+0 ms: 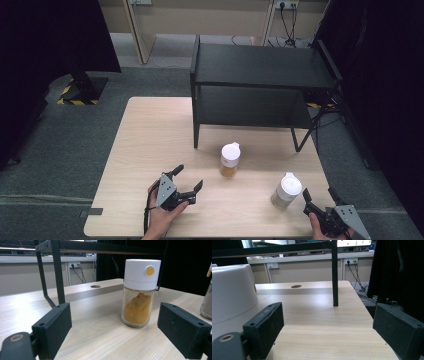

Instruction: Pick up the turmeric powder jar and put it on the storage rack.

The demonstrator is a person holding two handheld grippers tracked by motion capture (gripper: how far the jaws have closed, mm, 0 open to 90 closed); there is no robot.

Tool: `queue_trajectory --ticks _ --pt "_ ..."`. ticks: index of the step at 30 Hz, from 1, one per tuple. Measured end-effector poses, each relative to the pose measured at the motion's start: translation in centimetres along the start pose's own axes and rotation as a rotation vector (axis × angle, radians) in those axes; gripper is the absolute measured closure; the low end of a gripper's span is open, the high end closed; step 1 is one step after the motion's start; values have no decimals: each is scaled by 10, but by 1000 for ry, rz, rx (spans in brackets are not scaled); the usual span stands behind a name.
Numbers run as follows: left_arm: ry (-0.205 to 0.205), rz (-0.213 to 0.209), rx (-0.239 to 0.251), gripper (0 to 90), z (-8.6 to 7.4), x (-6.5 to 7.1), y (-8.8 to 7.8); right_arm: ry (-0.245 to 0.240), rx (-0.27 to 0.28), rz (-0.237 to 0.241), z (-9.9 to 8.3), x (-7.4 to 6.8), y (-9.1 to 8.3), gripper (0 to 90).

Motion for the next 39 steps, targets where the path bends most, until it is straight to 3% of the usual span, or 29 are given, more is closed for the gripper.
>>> queue_trajectory --ticks 6,8,17,22,32,39 --pt "-21 -10 -5 116 0 0 5 8 0 -6 0 0 0 102" --pt "-54 -19 -3 117 2 1 7 11 -1 -6 0 0 0 102" --pt "-23 -55 35 117 18 7 28 31 -17 -9 2 2 2 99" --pt "5 -86 22 113 25 9 43 20 -29 -7 3 1 4 99" --pt "6 -126 2 108 26 20 78 19 -20 -6 2 2 3 98" --pt "3 -124 -16 108 23 25 94 20 -19 -4 2 2 3 97"
Point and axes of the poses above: each handheld gripper's, and its own axes: y roughly forward along the jaws, z roughly out of its top, x roughly to its right, the point moved 7 cm from there along y, roughly forward along the jaws, and after that the axes turned 8 degrees about x, right-handed, at the moved point
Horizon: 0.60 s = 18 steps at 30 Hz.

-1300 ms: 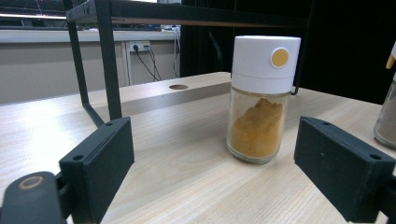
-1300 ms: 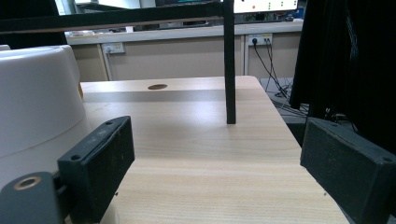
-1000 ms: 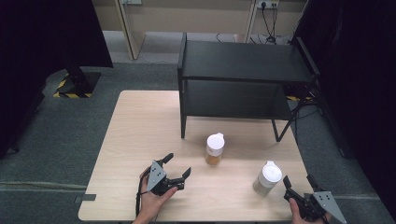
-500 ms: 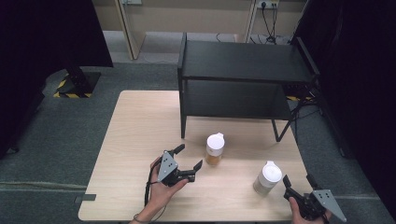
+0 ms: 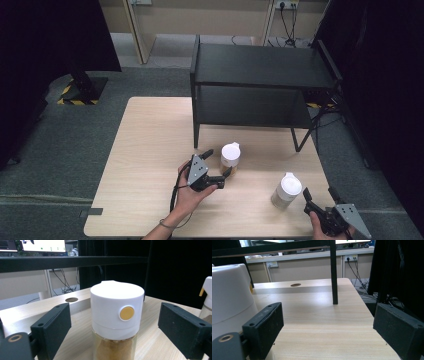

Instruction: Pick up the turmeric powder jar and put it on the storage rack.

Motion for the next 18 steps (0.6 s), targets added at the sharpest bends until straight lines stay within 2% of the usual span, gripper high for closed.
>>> queue_trajectory --ticks 18 --pt "2 -1 -29 143 2 1 27 -1 -1 3 0 0 0 97"
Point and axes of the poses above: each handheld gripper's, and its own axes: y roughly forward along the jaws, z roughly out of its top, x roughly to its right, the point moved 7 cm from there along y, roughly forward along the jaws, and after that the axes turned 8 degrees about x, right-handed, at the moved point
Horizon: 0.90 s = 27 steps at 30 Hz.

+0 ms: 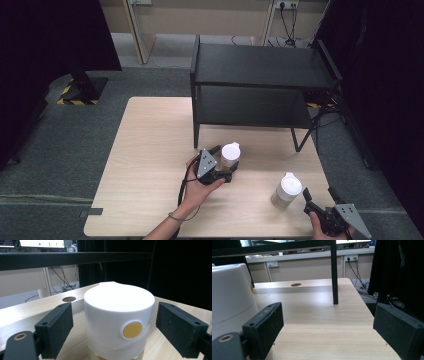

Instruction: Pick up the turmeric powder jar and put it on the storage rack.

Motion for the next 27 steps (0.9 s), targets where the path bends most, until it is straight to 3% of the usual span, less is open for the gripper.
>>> queue_trajectory --ticks 27 --pt "17 9 -29 287 0 4 13 5 0 6 0 1 0 98"
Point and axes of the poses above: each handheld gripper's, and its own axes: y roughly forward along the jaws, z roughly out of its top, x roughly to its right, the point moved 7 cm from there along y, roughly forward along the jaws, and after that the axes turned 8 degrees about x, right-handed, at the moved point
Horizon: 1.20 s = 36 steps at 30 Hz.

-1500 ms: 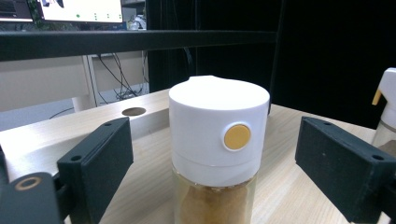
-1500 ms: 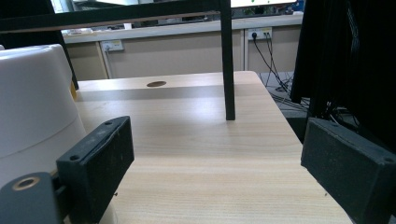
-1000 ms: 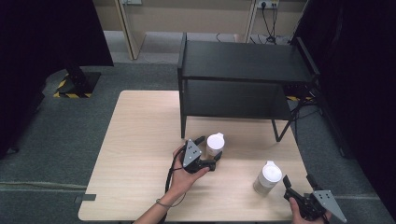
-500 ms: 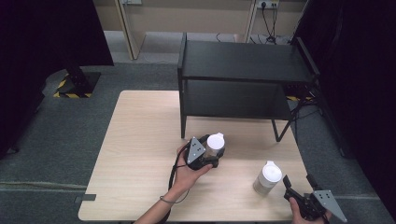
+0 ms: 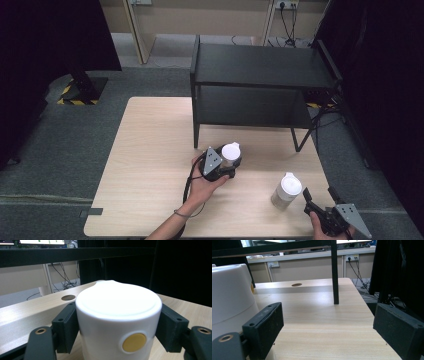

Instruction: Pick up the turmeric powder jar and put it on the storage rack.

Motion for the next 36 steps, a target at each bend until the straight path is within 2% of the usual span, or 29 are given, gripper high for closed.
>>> queue_trajectory --ticks 14,22,28,36 --pt "-8 -2 9 305 -1 -1 0 -1 1 2 0 0 0 98" --pt "-27 10 11 306 0 -2 -3 -1 0 3 0 0 0 98" --pt "-28 23 47 306 7 -3 -11 -2 -1 4 0 0 0 97" --pt "-22 48 105 306 25 -6 -26 -2 0 1 0 0 0 97"
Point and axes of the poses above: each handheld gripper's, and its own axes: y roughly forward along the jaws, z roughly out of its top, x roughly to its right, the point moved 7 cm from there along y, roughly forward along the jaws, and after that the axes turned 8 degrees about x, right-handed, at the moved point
